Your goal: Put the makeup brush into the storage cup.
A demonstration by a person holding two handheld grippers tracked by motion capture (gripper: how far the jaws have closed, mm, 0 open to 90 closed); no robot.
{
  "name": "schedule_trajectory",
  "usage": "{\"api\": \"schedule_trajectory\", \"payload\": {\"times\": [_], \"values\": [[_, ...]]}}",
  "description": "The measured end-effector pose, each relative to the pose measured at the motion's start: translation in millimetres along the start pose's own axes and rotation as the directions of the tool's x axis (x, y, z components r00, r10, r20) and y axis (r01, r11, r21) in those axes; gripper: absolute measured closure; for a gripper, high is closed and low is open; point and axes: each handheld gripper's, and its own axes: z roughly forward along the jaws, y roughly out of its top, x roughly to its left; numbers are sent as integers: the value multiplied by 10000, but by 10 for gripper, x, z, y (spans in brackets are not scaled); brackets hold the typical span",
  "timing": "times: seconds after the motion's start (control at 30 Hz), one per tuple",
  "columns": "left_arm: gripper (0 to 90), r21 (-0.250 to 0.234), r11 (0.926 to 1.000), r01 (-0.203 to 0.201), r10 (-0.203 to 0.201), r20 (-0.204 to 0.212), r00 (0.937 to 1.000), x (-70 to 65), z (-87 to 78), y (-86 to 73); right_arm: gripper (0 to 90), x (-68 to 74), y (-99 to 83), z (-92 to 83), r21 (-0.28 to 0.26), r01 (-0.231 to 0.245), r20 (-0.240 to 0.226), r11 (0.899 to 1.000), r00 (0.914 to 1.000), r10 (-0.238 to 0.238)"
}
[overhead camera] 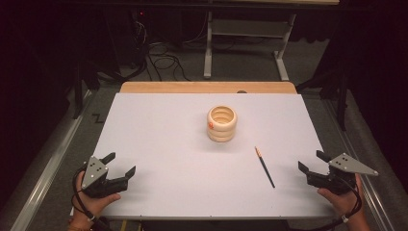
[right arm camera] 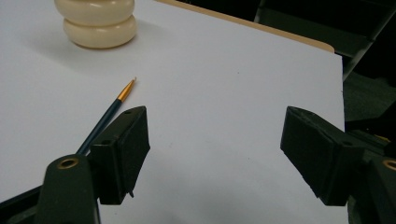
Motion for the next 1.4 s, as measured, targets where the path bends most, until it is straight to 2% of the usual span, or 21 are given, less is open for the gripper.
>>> {"api": "schedule_trajectory", "payload": {"times": [0.23,0.37,0.5,0.57,0.67,0.77,0.83,1.1,1.2,1.23,1.3,1.4], "values": [[181,297,9996,-30,26,128,9999,-6,15,-37,256,-16,-9,9,244,-119,-174,9996,9998,123],[187,475,9988,-151,137,297,9995,-13,38,-48,267,-14,13,12,306,-352,-259,9989,9990,360],[191,481,9986,-233,216,349,9992,-26,46,-46,269,-10,22,41,596,-429,-365,9973,9983,451],[192,542,9982,-258,239,349,9991,-34,48,-47,269,-3,30,39,744,-459,-585,9962,9970,503],[193,582,9979,-295,276,332,9991,-39,45,-52,268,9,68,32,898,-422,-795,9951,9956,495],[193,655,9975,-281,255,392,9989,-45,56,-57,273,32,123,44,1170,-261,-797,9928,9962,355],[193,733,9968,-330,303,370,9989,-55,68,-61,284,48,162,66,1374,0,-731,9905,9973,101],[193,712,9969,-345,314,439,9985,-52,62,-69,303,95,370,108,2013,104,-703,9795,9975,38],[193,717,9968,-349,318,436,9985,-51,63,-69,304,109,452,124,2379,222,-697,9710,9976,-58],[193,717,9968,-349,318,436,9985,-51,63,-69,304,109,452,124,2379,222,-697,9710,9976,-58],[193,749,9965,-379,346,460,9983,-57,67,-66,304,116,546,134,2714,351,-821,9618,9965,-132],[193,761,9964,-372,340,440,9985,-57,69,-65,307,127,627,141,2914,397,-890,9558,9959,-143]]}}
